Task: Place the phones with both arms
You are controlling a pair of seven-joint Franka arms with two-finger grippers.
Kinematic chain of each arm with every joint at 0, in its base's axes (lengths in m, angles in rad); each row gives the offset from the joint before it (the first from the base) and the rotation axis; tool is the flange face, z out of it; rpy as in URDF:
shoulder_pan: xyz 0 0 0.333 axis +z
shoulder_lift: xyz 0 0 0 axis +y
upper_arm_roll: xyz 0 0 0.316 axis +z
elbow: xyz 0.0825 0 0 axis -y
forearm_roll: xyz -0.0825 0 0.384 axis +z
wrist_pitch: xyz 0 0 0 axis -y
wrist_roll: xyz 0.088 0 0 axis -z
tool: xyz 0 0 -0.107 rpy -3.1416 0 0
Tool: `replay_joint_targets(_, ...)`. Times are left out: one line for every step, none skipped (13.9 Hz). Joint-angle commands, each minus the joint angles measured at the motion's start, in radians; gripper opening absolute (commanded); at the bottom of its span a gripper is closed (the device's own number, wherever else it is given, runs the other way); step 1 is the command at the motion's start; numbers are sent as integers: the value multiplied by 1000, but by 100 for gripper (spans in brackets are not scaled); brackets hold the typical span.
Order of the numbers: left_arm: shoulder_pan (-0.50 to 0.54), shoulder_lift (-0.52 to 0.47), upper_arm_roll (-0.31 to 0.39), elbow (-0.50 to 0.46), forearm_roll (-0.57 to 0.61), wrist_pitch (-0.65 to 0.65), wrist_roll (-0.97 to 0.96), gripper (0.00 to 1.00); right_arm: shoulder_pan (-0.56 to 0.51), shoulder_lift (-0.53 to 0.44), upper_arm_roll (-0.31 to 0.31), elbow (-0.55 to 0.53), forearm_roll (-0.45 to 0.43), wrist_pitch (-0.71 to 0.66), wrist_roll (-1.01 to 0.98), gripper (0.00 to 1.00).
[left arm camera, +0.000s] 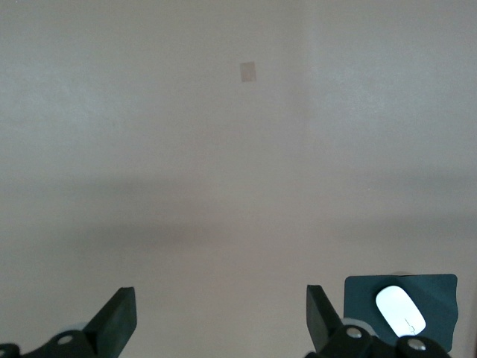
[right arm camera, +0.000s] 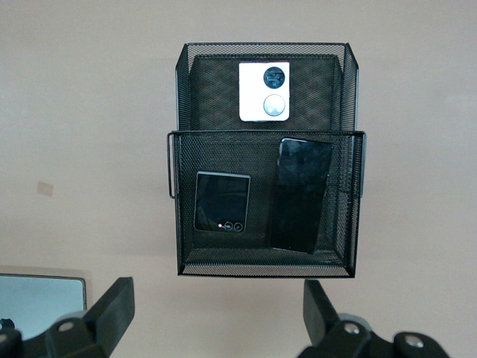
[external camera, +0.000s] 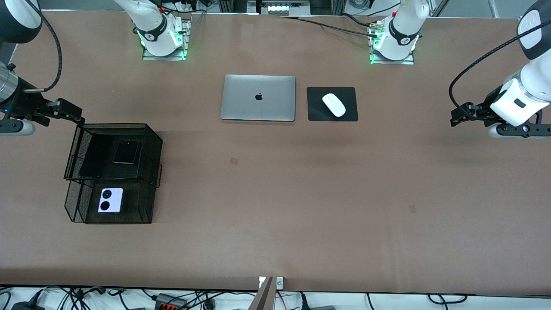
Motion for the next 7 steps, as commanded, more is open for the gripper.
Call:
replay_joint_targets(10,-22,-4,-19,-17,-6,3,100,24,1,-25,22,-17,-22,-1,100)
replay_joint_targets(10,-22,-4,-19,-17,-6,2,100,24,-1,-25,20,-19,-23,-1,100)
replay_joint_targets(10,-22,-4,-19,-17,-6,2,100,24,-4,-25,18,-20,-23,1,100)
replay_joint_targets(10,-22,-4,-19,-17,-6,2,100,21,-5,-25,18,-20,-25,7,100)
replay_joint_targets(10,-22,-4,-19,-17,-6,2,100,21,-5,-25,17,-20,-25,12,100)
replay_joint_targets(10,-22,-4,-19,-17,-6,2,100,22,-5,-25,11,-19,-25,13,100)
replay_joint_targets(10,-22,-4,-19,-17,-6,2,100,22,-7,-25,8,-20,-25,16,100)
